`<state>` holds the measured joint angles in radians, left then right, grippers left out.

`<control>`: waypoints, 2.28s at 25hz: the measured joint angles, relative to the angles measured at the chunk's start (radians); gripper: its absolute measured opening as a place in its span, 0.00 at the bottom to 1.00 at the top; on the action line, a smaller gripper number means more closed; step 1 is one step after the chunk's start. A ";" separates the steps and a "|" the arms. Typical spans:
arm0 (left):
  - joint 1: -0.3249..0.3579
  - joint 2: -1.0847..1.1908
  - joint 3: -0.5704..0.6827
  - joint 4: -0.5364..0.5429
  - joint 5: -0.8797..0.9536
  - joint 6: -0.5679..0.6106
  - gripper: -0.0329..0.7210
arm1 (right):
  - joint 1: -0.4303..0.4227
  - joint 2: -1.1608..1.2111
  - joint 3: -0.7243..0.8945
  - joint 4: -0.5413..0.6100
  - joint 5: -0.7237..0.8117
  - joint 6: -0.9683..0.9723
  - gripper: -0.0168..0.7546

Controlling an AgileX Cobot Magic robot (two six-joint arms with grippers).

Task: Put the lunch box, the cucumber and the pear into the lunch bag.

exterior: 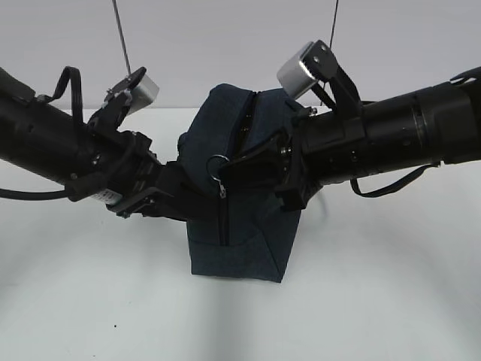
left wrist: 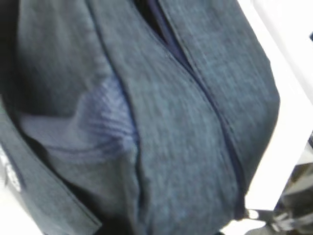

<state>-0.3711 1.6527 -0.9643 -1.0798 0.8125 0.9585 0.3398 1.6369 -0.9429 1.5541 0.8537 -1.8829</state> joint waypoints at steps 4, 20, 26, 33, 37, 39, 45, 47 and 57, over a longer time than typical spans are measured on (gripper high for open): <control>0.000 0.000 0.000 -0.002 -0.030 0.000 0.37 | 0.000 0.000 -0.009 0.009 0.000 0.008 0.03; 0.000 0.000 -0.001 -0.005 -0.042 0.000 0.03 | -0.036 0.000 -0.040 0.093 -0.021 0.010 0.03; 0.000 0.000 -0.002 0.022 -0.033 0.000 0.03 | -0.036 0.023 -0.091 0.089 -0.021 0.024 0.03; 0.000 0.000 -0.003 0.054 -0.024 0.000 0.03 | -0.072 0.073 -0.153 0.095 -0.017 0.049 0.03; 0.000 0.000 -0.005 0.056 -0.021 0.000 0.03 | -0.115 0.128 -0.209 0.095 0.005 0.077 0.03; 0.000 0.000 -0.007 0.058 -0.019 0.000 0.03 | -0.138 0.159 -0.243 0.095 0.025 0.088 0.03; 0.001 0.000 -0.008 0.075 -0.010 0.000 0.03 | -0.194 0.273 -0.386 0.095 0.073 0.155 0.03; 0.001 0.000 -0.008 0.082 -0.003 0.000 0.03 | -0.208 0.318 -0.451 0.093 0.077 0.184 0.03; 0.001 0.000 -0.008 0.097 0.041 0.000 0.03 | -0.228 0.529 -0.747 0.013 0.077 0.359 0.03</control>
<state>-0.3703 1.6531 -0.9725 -0.9833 0.8534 0.9585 0.1118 2.1657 -1.6894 1.5671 0.9310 -1.5237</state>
